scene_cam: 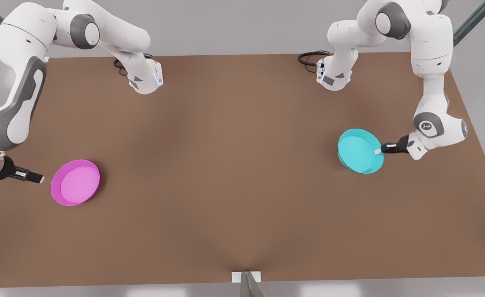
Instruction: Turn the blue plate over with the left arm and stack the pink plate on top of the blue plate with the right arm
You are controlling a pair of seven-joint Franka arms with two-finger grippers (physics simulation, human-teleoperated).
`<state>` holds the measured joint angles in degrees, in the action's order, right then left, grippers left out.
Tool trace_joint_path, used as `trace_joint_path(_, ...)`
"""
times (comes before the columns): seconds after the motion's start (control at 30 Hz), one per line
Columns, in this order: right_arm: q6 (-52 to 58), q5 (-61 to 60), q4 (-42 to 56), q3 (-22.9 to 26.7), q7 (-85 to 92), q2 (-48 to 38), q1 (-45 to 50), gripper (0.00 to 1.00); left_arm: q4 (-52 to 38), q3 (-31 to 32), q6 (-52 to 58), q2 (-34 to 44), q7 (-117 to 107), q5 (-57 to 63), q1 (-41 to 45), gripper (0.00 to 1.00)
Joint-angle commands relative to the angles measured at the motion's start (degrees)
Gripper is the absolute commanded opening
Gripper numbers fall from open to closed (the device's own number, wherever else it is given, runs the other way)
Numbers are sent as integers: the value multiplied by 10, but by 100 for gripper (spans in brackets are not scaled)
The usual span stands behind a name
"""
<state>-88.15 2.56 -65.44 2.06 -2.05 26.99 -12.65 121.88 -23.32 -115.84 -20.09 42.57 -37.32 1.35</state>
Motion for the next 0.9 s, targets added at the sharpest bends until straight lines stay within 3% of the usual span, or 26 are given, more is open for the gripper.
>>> trace_joint_path(0.0, -2, 1, -1, 1, -2, 5, -3, 100, -6, 6, 7, 2, -14, -14, -1, 21)
trace_joint_path(0.1, -4, -83, 1, 1, 0, 25, -63, 100, -57, 87, 27, 15, -192, -3, 1, 21)
trace_joint_path(0.2, 3, -80, -1, 0, -4, 6, -34, 100, -93, 178, 27, 9, -299, -2, 1, 21)
trace_joint_path(0.23, -13, -50, -48, 3, 1, -10, -13, 100, -98, 199, 27, 8, -308, -8, 1, 21)
trace_joint_path(0.27, -96, -4, -166, 4, 4, -99, 10, 100, -113, 225, 25, 2, -345, -9, 1, 21)
trace_joint_path(0.33, -96, 0, -227, 8, 79, -162, 4, 100, -127, 274, 16, 1, -404, -6, 1, 21)
trace_joint_path(0.47, -91, -4, -251, 35, 124, -133, -12, 100, -140, 355, -22, 3, -541, 1, 7, 21)
trace_joint_path(0.57, -100, -11, -238, 49, 203, -74, -33, 100, -160, 355, -48, 0, -630, 14, 67, 21)
trace_joint_path(0.63, -119, -93, -215, 49, 245, -17, -78, 100, -189, 356, -48, -6, -700, 46, 100, 21)
trace_joint_path(0.77, -120, -160, -207, 19, 270, 71, -141, 100, -300, 356, -47, -58, -894, 182, 197, 21)
trace_joint_path(0.87, -260, -171, -210, 18, 284, 85, -137, 100, -330, 355, -39, -69, -917, 272, 242, 21)
